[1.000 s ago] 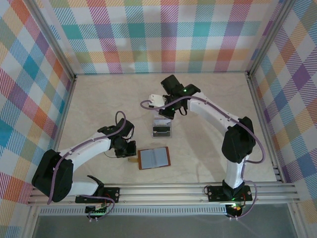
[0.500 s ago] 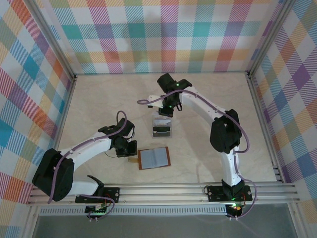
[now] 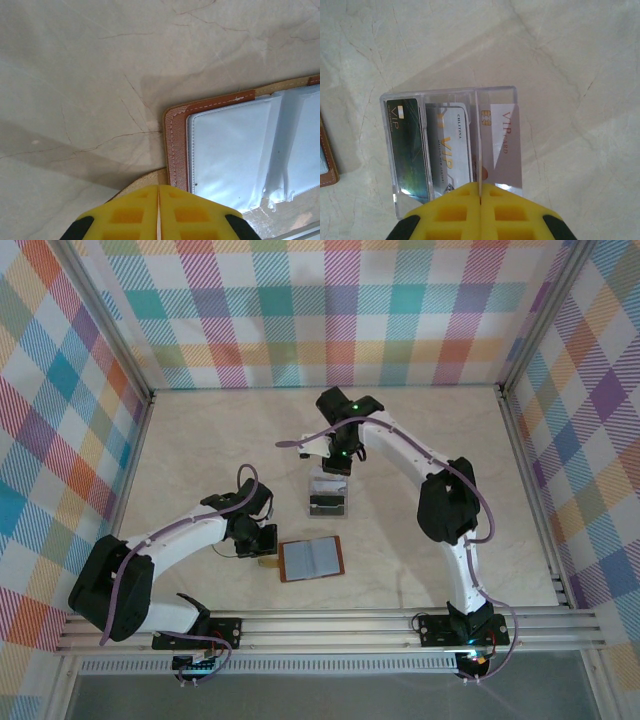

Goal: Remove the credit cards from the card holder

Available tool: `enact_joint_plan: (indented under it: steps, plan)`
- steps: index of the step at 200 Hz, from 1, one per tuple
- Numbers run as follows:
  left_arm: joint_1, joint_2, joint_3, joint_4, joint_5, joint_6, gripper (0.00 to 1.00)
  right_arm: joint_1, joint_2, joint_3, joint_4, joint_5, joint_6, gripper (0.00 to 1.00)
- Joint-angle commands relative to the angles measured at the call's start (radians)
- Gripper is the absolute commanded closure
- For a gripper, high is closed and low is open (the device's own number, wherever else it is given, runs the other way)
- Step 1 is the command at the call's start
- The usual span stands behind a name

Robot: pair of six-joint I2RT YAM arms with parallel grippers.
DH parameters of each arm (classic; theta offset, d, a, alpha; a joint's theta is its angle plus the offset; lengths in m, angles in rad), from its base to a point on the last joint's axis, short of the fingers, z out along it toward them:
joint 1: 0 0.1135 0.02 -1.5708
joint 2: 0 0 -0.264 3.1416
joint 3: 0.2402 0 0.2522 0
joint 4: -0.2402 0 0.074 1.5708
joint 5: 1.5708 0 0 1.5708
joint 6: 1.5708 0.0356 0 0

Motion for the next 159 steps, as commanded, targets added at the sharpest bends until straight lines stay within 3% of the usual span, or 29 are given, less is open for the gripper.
enact_joint_plan:
  steps: [1,67,113,123,144,159]
  plan:
    - [0.006,0.007,-0.002,0.015,0.010,0.022,0.90,-0.006,0.000,0.044,-0.049,-0.001,-0.021,1.00]
    - [0.006,0.032,0.010,0.026,0.016,0.031,0.90,-0.014,0.061,0.091,-0.098,0.063,-0.044,1.00]
    - [0.006,0.042,0.013,0.030,0.013,0.030,0.90,-0.013,0.107,0.113,-0.125,0.022,-0.028,0.97]
    - [0.006,0.046,0.014,0.034,0.015,0.029,0.90,-0.012,0.113,0.119,-0.125,0.019,-0.022,0.94]
    - [0.006,0.049,0.014,0.034,0.015,0.030,0.90,-0.013,0.114,0.120,-0.087,0.047,-0.003,0.77]
    - [0.006,0.048,0.016,0.034,0.013,0.030,0.90,-0.013,0.101,0.113,-0.049,0.073,0.005,0.73]
